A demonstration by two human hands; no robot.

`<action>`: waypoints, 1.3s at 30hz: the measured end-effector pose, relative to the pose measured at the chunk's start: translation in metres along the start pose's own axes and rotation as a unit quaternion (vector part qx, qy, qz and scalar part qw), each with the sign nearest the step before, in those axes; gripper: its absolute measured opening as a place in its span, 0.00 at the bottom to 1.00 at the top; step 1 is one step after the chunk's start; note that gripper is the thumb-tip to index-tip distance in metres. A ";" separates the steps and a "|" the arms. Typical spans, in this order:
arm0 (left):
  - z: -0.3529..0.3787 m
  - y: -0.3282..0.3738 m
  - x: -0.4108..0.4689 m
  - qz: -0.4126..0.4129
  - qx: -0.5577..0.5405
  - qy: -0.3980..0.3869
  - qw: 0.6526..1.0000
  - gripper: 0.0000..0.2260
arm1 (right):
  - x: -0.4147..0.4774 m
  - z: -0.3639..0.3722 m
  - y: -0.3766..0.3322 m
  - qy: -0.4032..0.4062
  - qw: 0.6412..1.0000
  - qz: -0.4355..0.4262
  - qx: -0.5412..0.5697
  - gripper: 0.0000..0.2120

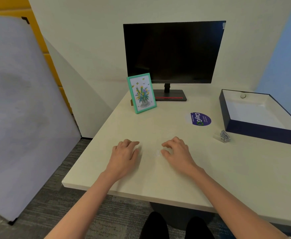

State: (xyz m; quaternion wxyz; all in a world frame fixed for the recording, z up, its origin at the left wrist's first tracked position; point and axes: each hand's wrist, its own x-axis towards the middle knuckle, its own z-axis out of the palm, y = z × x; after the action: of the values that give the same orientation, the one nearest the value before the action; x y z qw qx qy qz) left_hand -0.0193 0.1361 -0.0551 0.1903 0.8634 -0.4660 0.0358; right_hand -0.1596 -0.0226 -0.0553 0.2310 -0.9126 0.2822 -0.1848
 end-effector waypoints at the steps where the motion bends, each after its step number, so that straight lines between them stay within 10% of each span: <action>1: 0.000 0.000 0.001 -0.006 -0.002 0.009 1.000 0.18 | 0.002 0.002 -0.002 -0.020 1.000 0.000 -0.001 0.17; 30: 0.010 0.011 0.000 0.015 -0.023 0.020 0.999 0.15 | -0.026 0.002 -0.009 -0.153 0.955 -0.200 -0.155 0.22; 39: 0.017 0.026 0.003 0.065 -0.016 -0.035 0.997 0.18 | -0.020 -0.012 0.008 -0.158 0.976 -0.109 -0.106 0.24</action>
State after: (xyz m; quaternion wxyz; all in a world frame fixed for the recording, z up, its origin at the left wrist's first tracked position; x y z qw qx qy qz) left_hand -0.0408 0.1154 -0.0622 0.1847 0.8288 -0.5281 0.0107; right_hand -0.1842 -0.0205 -0.0538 0.1528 -0.9749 0.1592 -0.0311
